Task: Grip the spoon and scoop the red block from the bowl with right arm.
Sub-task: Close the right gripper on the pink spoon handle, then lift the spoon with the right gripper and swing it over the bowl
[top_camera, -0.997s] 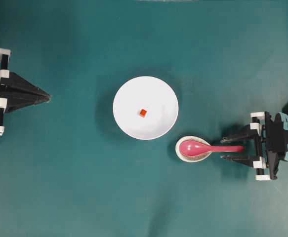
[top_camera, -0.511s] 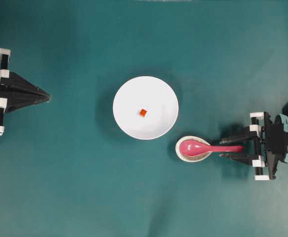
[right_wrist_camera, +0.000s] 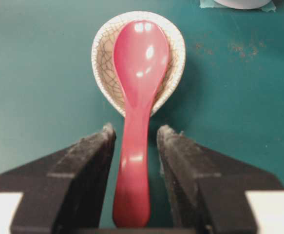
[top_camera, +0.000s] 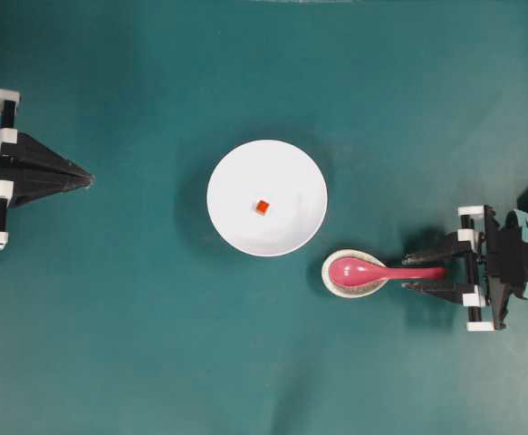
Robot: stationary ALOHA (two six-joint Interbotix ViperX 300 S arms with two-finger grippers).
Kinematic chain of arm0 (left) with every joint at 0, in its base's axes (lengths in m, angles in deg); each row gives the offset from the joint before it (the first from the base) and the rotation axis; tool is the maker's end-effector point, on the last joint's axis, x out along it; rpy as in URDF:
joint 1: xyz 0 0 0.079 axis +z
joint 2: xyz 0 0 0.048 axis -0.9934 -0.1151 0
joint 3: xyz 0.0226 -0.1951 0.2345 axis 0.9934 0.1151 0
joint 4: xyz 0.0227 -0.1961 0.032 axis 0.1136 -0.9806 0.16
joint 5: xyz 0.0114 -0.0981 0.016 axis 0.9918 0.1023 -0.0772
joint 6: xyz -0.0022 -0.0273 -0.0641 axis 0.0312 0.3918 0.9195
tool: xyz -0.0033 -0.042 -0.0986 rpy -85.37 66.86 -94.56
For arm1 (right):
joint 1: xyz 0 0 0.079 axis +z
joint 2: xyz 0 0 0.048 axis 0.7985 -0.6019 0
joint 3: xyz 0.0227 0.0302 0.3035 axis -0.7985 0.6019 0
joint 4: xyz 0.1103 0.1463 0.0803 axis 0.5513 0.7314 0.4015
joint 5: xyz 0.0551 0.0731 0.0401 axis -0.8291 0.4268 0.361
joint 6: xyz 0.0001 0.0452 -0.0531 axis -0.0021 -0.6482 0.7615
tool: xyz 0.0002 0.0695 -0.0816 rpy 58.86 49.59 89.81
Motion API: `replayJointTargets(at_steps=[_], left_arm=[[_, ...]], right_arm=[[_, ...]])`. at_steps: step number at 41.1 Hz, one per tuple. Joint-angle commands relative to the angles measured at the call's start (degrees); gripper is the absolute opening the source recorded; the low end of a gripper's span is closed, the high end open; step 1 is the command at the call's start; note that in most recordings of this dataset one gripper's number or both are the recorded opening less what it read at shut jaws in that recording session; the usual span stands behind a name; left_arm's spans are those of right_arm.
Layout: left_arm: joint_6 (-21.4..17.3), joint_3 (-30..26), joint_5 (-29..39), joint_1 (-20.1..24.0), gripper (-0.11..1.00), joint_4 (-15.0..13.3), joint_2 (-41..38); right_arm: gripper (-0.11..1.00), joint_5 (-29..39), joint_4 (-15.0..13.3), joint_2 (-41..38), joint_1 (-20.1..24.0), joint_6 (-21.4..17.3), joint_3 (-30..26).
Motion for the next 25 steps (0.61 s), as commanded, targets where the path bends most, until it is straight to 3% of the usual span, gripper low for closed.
replayJointTargets(at_steps=[1, 6, 15, 25], left_arm=[[-0.1, -1.4, -0.2, 0.2, 0.00, 0.1, -0.4], [-0.1, -1.4, 0.0, 0.2, 0.00, 0.1, -0.4], [-0.1, -1.5, 0.3, 0.2, 0.00, 0.1, -0.4], [-0.1, -1.4, 0.3, 0.2, 0.00, 0.1, -0.4]], right_arm=[[0.47, -0.6, -0.1, 0.4, 0.3, -0.1, -0.2], [0.43, -0.6, -0.1, 0.4, 0.3, -0.1, -0.1], [0.27, -0.5, -0.1, 0.4, 0.3, 0.0, 0.1], [0.24, -0.6, -0.1, 0.4, 0.3, 0.0, 0.0]])
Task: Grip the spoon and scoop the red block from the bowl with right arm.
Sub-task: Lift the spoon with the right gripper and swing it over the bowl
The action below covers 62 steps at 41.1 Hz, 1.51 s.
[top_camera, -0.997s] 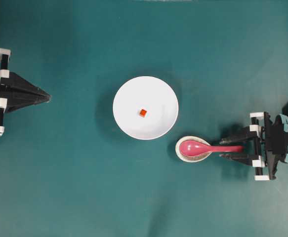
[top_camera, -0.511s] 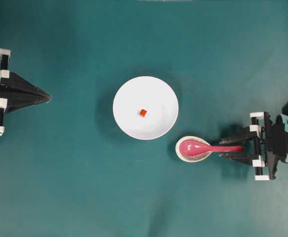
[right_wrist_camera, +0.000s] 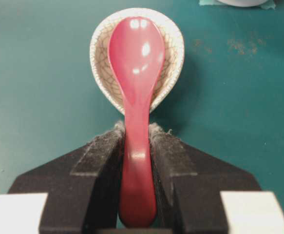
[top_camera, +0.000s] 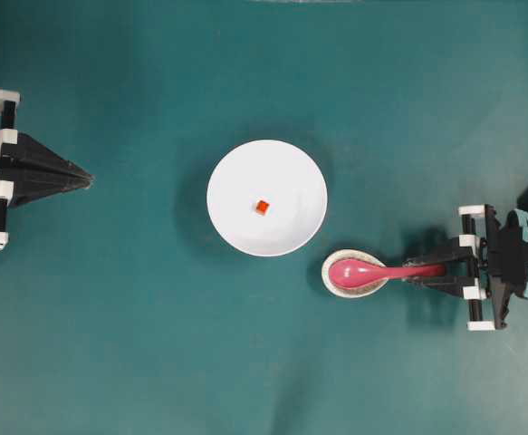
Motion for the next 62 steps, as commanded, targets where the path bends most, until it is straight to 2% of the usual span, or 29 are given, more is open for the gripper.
replayJointTargets(at_steps=[1, 10, 20, 34, 45, 55, 62], left_arm=[[-0.1, -1.4, -0.3, 0.2, 0.00, 0.2, -0.4], [-0.1, -1.5, 0.9, 0.2, 0.00, 0.2, -0.4], [-0.1, -1.5, 1.1, 0.2, 0.00, 0.2, -0.4], [-0.1, -1.5, 1.1, 0.1, 0.00, 0.2, -0.4], [-0.1, -1.5, 1.6, 0.2, 0.00, 0.2, -0.4], [-0.1, -1.5, 2.8, 0.2, 0.00, 0.2, -0.4], [-0.1, -1.6, 3.5, 0.2, 0.00, 0.2, -0.4]], right_arm=[[0.24, -0.6, -0.2, 0.5, 0.3, -0.1, -0.4], [0.24, -0.6, -0.1, 3.5, 0.3, -0.1, 0.2], [0.24, 1.8, -0.1, 11.0, 0.1, 0.7, 1.3], [0.24, 11.1, 0.0, 22.6, -2.9, 5.5, 0.4], [0.24, 23.6, 0.0, 33.6, -11.1, 13.4, -2.5], [0.24, 42.3, -0.1, 43.0, -21.9, 22.6, -7.9], [0.24, 55.0, -0.2, 46.8, -29.0, 27.0, -12.5]])
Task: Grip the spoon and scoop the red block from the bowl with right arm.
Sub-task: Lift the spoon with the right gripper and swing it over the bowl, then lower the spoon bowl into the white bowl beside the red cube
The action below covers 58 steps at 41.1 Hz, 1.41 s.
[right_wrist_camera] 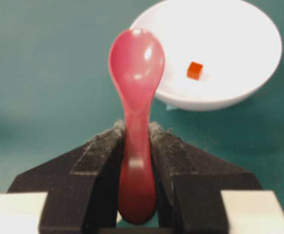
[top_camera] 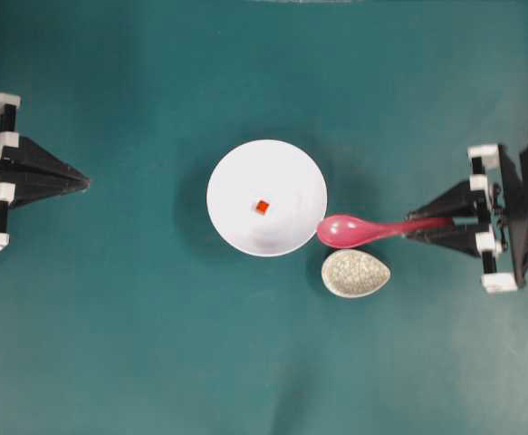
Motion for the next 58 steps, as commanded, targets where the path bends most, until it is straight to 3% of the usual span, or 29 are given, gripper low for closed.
replayJointTargets(at_steps=[1, 11, 32, 44, 58], left_arm=[[-0.1, -1.5, -0.1, 0.1, 0.00, 0.1, -0.4], [-0.2, -1.5, -0.1, 0.2, 0.00, 0.1, -0.1], [1.0, -1.6, -0.4, 0.1, 0.00, 0.1, 0.2], [1.0, -1.6, -0.4, 0.2, 0.00, 0.1, 0.1], [1.0, -1.6, -0.5, 0.2, 0.00, 0.1, 0.2]], right_arm=[[0.24, 7.3, -0.2, 1.7, -4.0, 1.7, -4.0], [0.24, 20.0, -1.8, 2.7, -12.2, 2.5, -10.1], [0.24, 35.9, -2.2, -0.5, -23.5, 1.8, -20.9], [0.24, 42.9, -4.8, -6.7, -24.3, 1.8, -26.5], [0.24, 44.7, -7.0, -13.7, -24.3, 1.8, -30.5]])
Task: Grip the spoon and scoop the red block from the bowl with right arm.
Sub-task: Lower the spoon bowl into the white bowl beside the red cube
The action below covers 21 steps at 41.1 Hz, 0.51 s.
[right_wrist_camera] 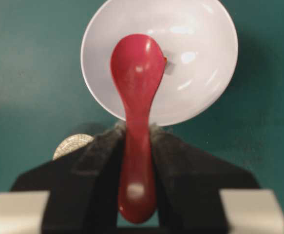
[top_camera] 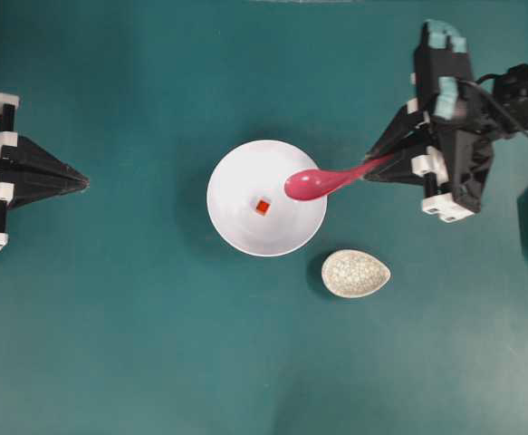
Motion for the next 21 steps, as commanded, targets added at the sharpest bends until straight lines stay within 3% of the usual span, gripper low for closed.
replayJointTargets(at_steps=[1, 21], left_arm=[[0.0, -1.6, -0.6, 0.2, 0.00, 0.1, -0.2], [0.0, -1.6, -0.7, 0.2, 0.00, 0.1, -0.2]], right_arm=[[0.24, 0.7, -0.4, -1.3, -0.1, 0.0, -2.9], [0.24, 7.7, -6.1, -12.0, -0.2, 0.0, -11.0]])
